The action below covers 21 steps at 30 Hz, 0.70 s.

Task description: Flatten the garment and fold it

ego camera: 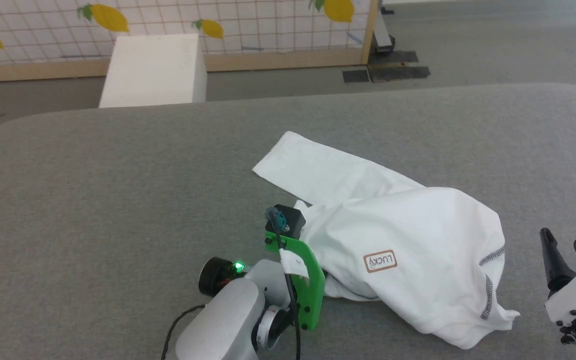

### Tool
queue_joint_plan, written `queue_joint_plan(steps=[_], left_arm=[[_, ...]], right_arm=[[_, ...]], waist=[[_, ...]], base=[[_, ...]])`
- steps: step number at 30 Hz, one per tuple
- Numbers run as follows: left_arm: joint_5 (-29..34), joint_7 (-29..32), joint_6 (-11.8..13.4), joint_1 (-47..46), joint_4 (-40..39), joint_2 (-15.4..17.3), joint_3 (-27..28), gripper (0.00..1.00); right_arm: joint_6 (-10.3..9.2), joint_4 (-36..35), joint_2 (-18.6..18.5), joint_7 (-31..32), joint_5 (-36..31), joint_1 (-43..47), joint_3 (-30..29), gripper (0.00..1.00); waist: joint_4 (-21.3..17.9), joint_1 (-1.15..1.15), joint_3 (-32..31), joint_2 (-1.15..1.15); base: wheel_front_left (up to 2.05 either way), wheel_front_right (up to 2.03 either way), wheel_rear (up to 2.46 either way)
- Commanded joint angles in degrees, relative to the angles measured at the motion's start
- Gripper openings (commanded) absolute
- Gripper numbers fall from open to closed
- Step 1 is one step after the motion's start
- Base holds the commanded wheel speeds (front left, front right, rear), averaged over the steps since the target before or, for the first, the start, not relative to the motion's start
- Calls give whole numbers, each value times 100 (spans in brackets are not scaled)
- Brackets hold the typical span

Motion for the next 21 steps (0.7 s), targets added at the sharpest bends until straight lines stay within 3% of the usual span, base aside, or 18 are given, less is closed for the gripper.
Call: queue_joint_plan(steps=[1,5,6,7,15,21], left_arm=[[108,20,15,-149,120,26,-49,100],[145,21,-6,-246,409,45,-104,100],[64,-85,-5,-236,413,39,-33,40],[33,-146,-10,-238,425,35,-13,0],[-459,-486,-74,-318,42,48,418,0],[-582,-799,210,-659,-694,492,1195,0]], right_arm=[[-9,46,-1,-70,43,-85,4,100],[-9,99,-1,-145,50,-102,24,100],[-9,109,-1,-163,52,-102,15,100],[-9,120,-1,-181,51,-102,-7,100],[-9,247,-1,-247,-10,-65,-90,100],[-9,323,-1,-230,-48,-75,17,100]], waist=[[-279,0,259,49],[-422,0,395,49],[-441,0,425,49],[-442,0,436,49],[-108,0,323,49],[315,0,63,49]], base=[[0,0,0],[0,0,0],[0,0,0],[0,0,0],[0,0,0],[0,0,0]])
